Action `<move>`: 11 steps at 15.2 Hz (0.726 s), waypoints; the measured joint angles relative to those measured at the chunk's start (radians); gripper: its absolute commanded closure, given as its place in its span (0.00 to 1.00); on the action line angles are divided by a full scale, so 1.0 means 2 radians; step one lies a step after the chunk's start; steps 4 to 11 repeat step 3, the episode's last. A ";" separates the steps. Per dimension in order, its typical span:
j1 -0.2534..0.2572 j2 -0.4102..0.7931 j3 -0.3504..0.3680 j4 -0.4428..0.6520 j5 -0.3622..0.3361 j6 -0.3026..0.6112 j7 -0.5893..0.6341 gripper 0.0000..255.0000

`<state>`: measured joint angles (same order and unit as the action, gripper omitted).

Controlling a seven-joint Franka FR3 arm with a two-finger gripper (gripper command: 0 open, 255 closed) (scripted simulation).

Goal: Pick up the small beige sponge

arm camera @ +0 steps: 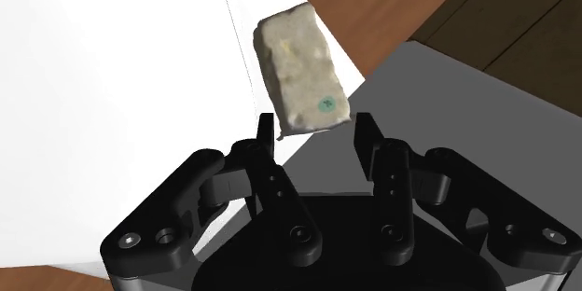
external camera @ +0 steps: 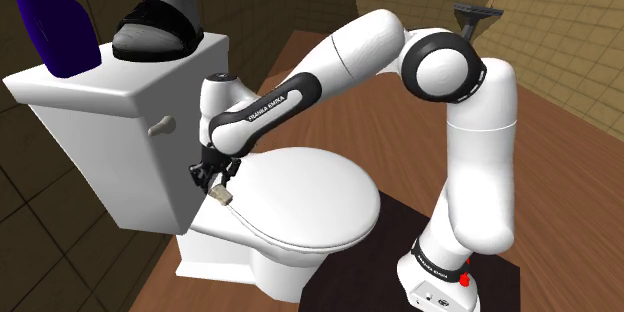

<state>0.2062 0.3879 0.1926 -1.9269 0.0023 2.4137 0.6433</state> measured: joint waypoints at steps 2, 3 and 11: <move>-0.001 -0.007 0.001 0.004 0.001 -0.011 0.000 1.00; -0.001 -0.010 0.001 0.004 0.002 -0.014 0.000 1.00; -0.001 -0.010 0.001 0.004 0.002 -0.014 0.000 1.00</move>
